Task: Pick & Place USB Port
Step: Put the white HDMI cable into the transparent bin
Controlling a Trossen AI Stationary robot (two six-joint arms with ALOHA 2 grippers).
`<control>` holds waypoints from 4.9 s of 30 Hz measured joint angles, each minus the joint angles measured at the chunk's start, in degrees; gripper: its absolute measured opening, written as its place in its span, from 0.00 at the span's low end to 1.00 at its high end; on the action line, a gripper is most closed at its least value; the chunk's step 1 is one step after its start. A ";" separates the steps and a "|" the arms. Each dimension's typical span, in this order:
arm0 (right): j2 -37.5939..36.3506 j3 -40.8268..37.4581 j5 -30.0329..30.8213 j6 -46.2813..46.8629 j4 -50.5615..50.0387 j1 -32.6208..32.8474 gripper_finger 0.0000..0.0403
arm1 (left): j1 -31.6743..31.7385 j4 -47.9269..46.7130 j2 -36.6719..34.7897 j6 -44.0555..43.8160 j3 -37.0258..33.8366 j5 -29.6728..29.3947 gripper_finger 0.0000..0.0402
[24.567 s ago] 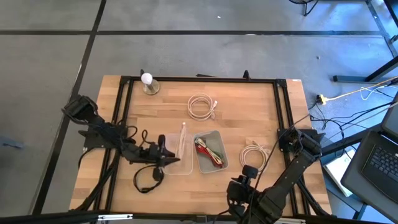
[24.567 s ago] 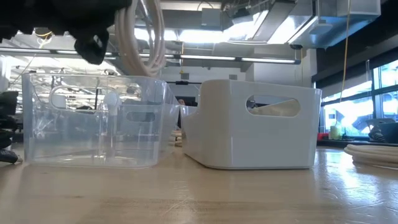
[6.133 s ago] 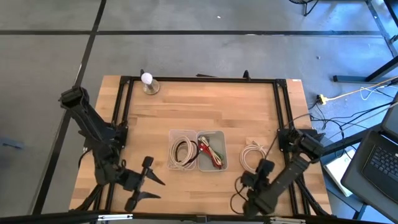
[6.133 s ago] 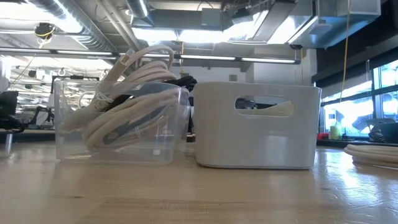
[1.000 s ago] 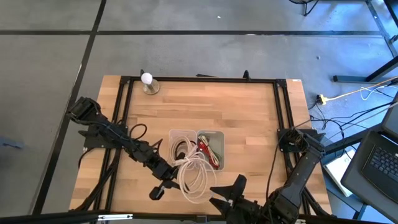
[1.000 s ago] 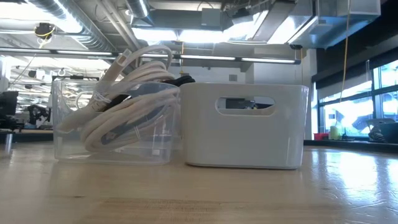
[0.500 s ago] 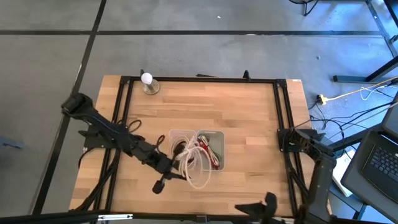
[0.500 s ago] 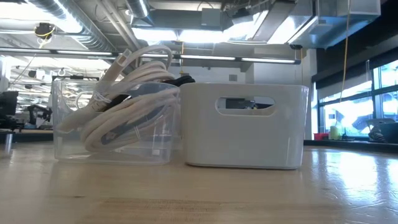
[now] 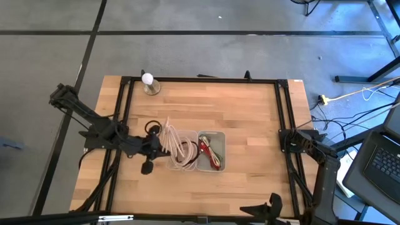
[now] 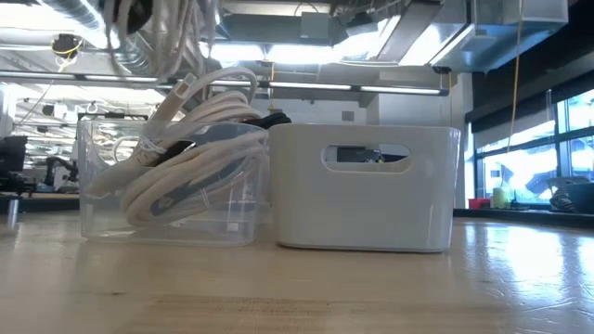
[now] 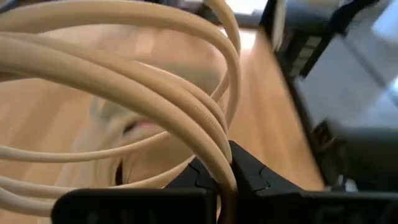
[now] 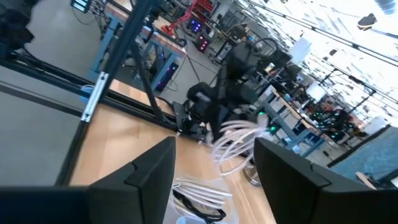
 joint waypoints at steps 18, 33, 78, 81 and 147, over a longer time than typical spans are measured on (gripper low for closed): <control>0.00 0.05 -4.74 -0.64 -0.17 -2.78 0.54 | 5.10 -8.21 5.45 -0.67 -0.08 10.48 0.02; 0.00 0.05 -4.54 -0.38 -1.82 -3.08 0.54 | 14.54 -6.73 16.61 5.07 4.24 21.02 0.02; 0.02 0.05 -7.76 11.81 -9.54 -2.36 0.54 | 18.98 -6.54 28.17 7.27 9.54 26.71 0.02; 0.02 0.05 -7.76 11.81 -9.62 -2.36 0.54 | 18.88 -5.19 28.21 7.22 9.52 27.48 0.02; 0.07 0.01 -10.78 14.84 -11.17 -2.36 0.55 | 18.90 -17.79 31.80 3.79 14.91 34.96 0.30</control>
